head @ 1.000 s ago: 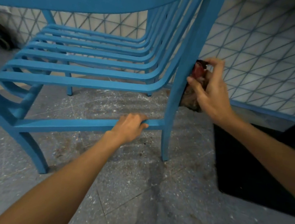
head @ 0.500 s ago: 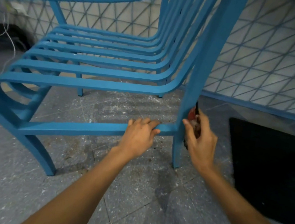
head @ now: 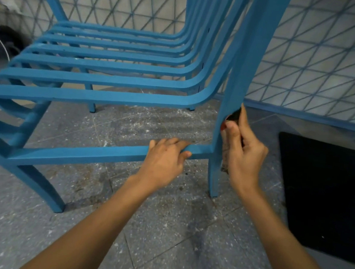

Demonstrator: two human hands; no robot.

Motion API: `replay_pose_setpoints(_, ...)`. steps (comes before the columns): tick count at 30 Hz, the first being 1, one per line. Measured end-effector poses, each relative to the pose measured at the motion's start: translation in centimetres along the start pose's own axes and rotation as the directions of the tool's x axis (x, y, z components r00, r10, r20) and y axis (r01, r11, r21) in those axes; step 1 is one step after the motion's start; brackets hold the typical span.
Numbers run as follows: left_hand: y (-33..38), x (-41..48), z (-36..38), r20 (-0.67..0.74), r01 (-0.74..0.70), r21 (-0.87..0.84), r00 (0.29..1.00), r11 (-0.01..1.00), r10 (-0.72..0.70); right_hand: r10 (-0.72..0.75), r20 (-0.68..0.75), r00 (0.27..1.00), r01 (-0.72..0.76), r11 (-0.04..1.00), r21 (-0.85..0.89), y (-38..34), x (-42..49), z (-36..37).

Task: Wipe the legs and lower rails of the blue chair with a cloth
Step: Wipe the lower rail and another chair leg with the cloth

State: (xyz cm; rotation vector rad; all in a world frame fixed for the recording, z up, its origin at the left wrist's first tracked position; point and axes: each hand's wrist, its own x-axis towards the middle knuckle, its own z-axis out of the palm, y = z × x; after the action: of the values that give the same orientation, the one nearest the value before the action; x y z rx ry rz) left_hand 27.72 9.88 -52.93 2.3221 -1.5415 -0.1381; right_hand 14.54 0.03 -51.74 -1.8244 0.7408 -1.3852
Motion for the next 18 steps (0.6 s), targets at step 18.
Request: replay_pose_setpoints(18, 0.1, -0.2, 0.1, -0.028, 0.009, 0.005, 1.000, 1.000, -0.008, 0.323, 0.250, 0.913, -0.389, 0.872, 0.297, 1.6, 0.0, -1.4)
